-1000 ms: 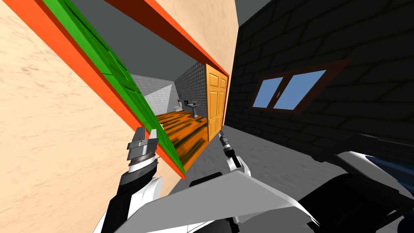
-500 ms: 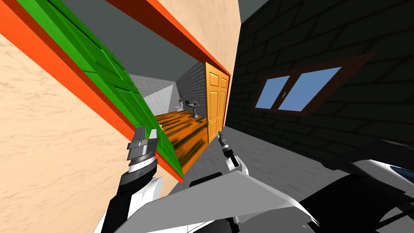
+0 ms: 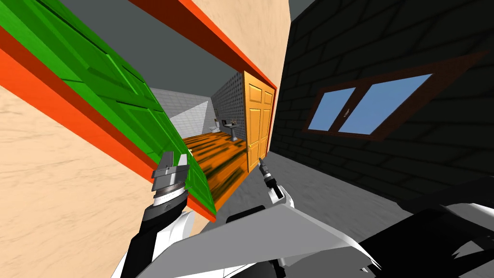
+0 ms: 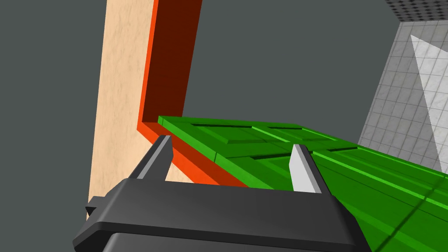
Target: Push the door open
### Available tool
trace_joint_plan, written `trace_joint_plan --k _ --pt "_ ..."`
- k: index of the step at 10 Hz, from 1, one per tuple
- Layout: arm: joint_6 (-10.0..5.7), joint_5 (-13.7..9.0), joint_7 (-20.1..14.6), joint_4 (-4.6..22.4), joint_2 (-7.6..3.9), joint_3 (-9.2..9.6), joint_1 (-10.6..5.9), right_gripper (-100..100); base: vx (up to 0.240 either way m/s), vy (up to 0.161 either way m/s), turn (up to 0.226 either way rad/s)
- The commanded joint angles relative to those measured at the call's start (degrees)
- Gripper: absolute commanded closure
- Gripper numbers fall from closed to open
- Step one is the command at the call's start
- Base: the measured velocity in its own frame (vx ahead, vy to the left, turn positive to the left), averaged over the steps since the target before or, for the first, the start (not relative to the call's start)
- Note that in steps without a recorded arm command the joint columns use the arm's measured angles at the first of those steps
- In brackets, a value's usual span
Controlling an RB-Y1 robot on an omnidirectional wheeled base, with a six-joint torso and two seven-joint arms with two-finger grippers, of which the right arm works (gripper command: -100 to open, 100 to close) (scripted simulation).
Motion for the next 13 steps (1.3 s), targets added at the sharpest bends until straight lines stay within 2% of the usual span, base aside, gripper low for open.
trace_joint_plan --k 1,13 --pt "-0.87 0.6 -0.5 2.5 0.07 0.19 -1.15 -100 0.081 -0.086 0.049" --pt "-5.53 4.4 -4.5 17.9 0.02 1.66 -8.16 -100 0.079 -0.098 0.050"
